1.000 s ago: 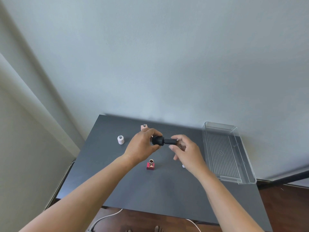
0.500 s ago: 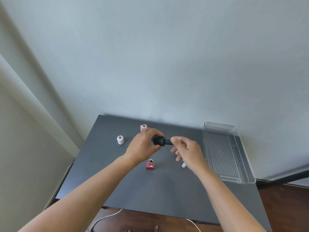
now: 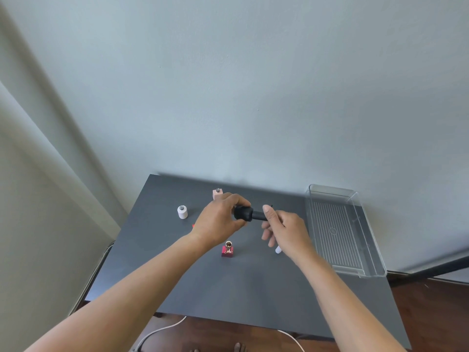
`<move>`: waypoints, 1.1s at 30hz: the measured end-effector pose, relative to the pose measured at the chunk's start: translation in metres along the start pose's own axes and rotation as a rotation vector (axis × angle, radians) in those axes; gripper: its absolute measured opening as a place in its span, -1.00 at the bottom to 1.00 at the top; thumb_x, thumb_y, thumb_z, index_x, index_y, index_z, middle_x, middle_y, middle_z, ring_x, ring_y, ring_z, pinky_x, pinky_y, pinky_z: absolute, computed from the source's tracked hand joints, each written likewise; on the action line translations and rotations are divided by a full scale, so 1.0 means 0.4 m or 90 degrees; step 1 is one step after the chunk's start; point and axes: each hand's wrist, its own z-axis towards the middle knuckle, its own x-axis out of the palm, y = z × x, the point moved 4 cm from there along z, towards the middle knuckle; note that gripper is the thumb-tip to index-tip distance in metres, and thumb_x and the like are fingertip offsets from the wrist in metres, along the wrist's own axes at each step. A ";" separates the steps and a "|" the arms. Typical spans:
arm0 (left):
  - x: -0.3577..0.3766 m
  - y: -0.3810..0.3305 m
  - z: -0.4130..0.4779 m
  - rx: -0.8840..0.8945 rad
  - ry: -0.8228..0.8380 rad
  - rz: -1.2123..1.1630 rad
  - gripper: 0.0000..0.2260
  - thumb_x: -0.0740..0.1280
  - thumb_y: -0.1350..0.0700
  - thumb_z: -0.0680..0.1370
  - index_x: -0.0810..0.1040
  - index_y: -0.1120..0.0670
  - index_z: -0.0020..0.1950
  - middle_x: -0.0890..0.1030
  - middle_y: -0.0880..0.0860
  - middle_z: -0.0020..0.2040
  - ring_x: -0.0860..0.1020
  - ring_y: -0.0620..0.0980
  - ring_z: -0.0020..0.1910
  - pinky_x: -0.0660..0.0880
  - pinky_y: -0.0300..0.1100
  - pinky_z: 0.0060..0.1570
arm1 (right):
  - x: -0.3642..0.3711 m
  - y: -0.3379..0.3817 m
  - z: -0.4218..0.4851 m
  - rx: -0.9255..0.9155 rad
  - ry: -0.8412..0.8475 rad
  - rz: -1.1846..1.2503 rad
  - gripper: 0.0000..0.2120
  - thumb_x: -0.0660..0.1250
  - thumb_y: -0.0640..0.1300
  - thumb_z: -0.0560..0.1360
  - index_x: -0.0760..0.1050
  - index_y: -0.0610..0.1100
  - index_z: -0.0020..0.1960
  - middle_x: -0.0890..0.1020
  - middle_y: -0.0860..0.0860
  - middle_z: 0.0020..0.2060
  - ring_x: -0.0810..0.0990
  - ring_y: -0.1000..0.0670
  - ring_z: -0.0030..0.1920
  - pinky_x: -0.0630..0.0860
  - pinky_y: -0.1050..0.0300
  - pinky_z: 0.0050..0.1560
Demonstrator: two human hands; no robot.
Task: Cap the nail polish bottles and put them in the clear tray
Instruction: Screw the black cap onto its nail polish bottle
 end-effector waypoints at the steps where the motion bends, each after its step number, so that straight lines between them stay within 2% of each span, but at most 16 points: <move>1: -0.001 -0.001 0.000 0.002 0.001 0.001 -0.74 0.48 0.14 0.43 0.57 -0.08 0.07 0.56 -0.16 0.00 0.52 -0.19 -0.05 0.45 -0.29 -0.01 | -0.001 -0.002 0.003 0.011 0.000 0.000 -0.43 0.09 0.37 0.52 0.58 -0.06 -0.27 0.68 0.03 -0.44 0.62 -0.01 -0.48 0.62 -0.03 -0.34; 3: -0.003 0.000 0.001 0.000 0.002 0.004 -0.74 0.48 0.14 0.43 0.57 -0.08 0.08 0.57 -0.14 0.01 0.52 -0.18 -0.04 0.46 -0.28 0.00 | -0.003 -0.005 0.006 0.028 0.004 -0.002 -0.38 0.07 0.42 0.50 0.61 -0.05 -0.27 0.68 0.02 -0.44 0.63 -0.01 -0.48 0.62 -0.05 -0.30; 5: -0.005 0.004 0.002 -0.012 0.003 0.008 -0.73 0.48 0.13 0.43 0.57 -0.08 0.09 0.57 -0.14 0.02 0.52 -0.17 -0.04 0.46 -0.26 0.01 | -0.004 -0.009 0.004 0.021 0.016 -0.001 -0.47 0.10 0.45 0.46 0.63 0.08 -0.12 0.70 0.05 -0.35 0.64 0.03 -0.43 0.62 -0.06 -0.29; 7: -0.006 0.007 0.003 -0.022 0.004 0.008 -0.73 0.48 0.13 0.43 0.58 -0.09 0.09 0.57 -0.14 0.03 0.52 -0.17 -0.05 0.46 -0.27 0.00 | -0.002 -0.006 -0.001 -0.008 0.028 0.017 -0.62 0.27 0.37 0.41 0.52 0.25 0.15 0.69 0.17 -0.16 0.67 0.08 -0.35 0.60 -0.04 -0.31; 8: -0.005 0.008 0.002 -0.025 0.004 0.007 -0.73 0.48 0.13 0.43 0.58 -0.10 0.08 0.57 -0.14 0.03 0.51 -0.17 -0.05 0.44 -0.29 -0.01 | -0.002 -0.004 -0.003 -0.021 0.026 0.017 -0.62 0.36 0.26 0.40 0.45 0.31 0.20 0.66 0.22 -0.09 0.67 0.09 -0.33 0.58 0.00 -0.32; 9: -0.005 0.008 0.001 -0.028 0.006 0.004 -0.73 0.48 0.13 0.43 0.58 -0.11 0.08 0.57 -0.15 0.03 0.51 -0.18 -0.05 0.43 -0.30 -0.02 | -0.001 -0.003 -0.005 -0.033 0.018 0.012 -0.64 0.41 0.14 0.42 0.44 0.33 0.18 0.65 0.25 -0.06 0.67 0.09 -0.32 0.58 0.01 -0.33; 11: -0.003 0.008 -0.001 -0.033 0.010 0.001 -0.72 0.47 0.13 0.43 0.58 -0.13 0.08 0.57 -0.15 0.03 0.51 -0.18 -0.06 0.42 -0.32 -0.02 | 0.000 0.001 -0.005 -0.047 -0.001 0.001 -0.75 0.40 -0.03 0.47 0.49 0.28 0.07 0.66 0.21 -0.14 0.67 0.08 -0.33 0.62 -0.07 -0.31; 13: 0.000 0.005 -0.002 -0.030 0.012 -0.001 -0.73 0.47 0.14 0.43 0.58 -0.13 0.07 0.57 -0.14 0.03 0.51 -0.18 -0.06 0.42 -0.31 -0.02 | -0.001 0.000 -0.005 -0.049 -0.007 0.000 -0.87 0.35 -0.04 0.50 0.53 0.20 -0.02 0.66 0.17 -0.24 0.66 0.08 -0.35 0.63 -0.11 -0.30; 15: 0.001 -0.001 -0.004 -0.025 0.011 -0.002 -0.73 0.47 0.14 0.43 0.57 -0.11 0.07 0.57 -0.14 0.04 0.51 -0.19 -0.06 0.44 -0.30 -0.02 | 0.000 -0.003 -0.006 -0.054 -0.002 0.009 -0.94 0.30 0.01 0.54 0.53 0.18 -0.06 0.67 0.18 -0.25 0.65 0.06 -0.38 0.62 -0.11 -0.32; 20: 0.002 -0.008 -0.007 -0.024 0.012 0.000 -0.72 0.47 0.14 0.43 0.58 -0.08 0.09 0.60 -0.12 0.04 0.52 -0.16 -0.04 0.47 -0.26 -0.01 | 0.001 -0.012 -0.001 -0.059 0.000 -0.016 -0.91 0.22 0.04 0.59 0.48 0.17 -0.05 0.67 0.17 -0.24 0.64 0.06 -0.37 0.62 -0.07 -0.34; 22: 0.001 -0.008 -0.008 -0.031 0.024 0.005 -0.72 0.47 0.13 0.43 0.59 -0.08 0.11 0.60 -0.11 0.05 0.53 -0.14 -0.04 0.49 -0.22 0.02 | 0.002 -0.013 0.000 -0.068 0.000 -0.033 -0.90 0.23 0.03 0.59 0.48 0.21 0.04 0.65 0.14 -0.25 0.62 0.10 -0.33 0.62 0.00 -0.31; 24: 0.001 -0.009 -0.006 -0.031 0.042 0.015 -0.71 0.47 0.12 0.44 0.60 -0.06 0.14 0.61 -0.10 0.06 0.54 -0.12 -0.01 0.50 -0.17 0.05 | 0.006 -0.010 0.000 -0.093 0.013 -0.077 -0.75 0.27 0.01 0.58 0.45 0.24 0.23 0.59 0.18 -0.15 0.59 0.11 -0.23 0.58 0.07 -0.21; 26: 0.001 -0.012 -0.005 -0.026 0.047 0.034 -0.69 0.47 0.12 0.45 0.59 -0.05 0.17 0.61 -0.08 0.09 0.55 -0.09 0.04 0.50 -0.13 0.08 | 0.010 0.000 0.001 -0.145 0.015 -0.182 -0.70 0.28 -0.02 0.58 0.46 0.11 0.31 0.49 0.19 -0.06 0.52 0.09 -0.14 0.50 0.10 -0.10; 30: 0.004 -0.021 -0.006 -0.006 0.050 0.075 -0.65 0.45 0.12 0.47 0.58 -0.03 0.24 0.58 -0.06 0.14 0.54 -0.05 0.09 0.49 -0.11 0.11 | 0.013 0.011 0.001 -0.164 0.010 -0.264 -0.81 0.24 -0.05 0.61 0.54 0.03 0.19 0.45 0.17 -0.13 0.46 0.08 -0.15 0.47 0.08 -0.10; 33: 0.004 -0.028 -0.011 0.017 0.037 0.091 -0.71 0.44 0.13 0.46 0.60 -0.02 0.18 0.59 -0.07 0.08 0.54 -0.06 0.06 0.50 -0.13 0.03 | 0.014 0.009 -0.001 -0.157 0.006 -0.251 -0.83 0.25 -0.10 0.61 0.56 0.01 0.14 0.47 0.17 -0.17 0.47 0.06 -0.17 0.41 0.13 -0.14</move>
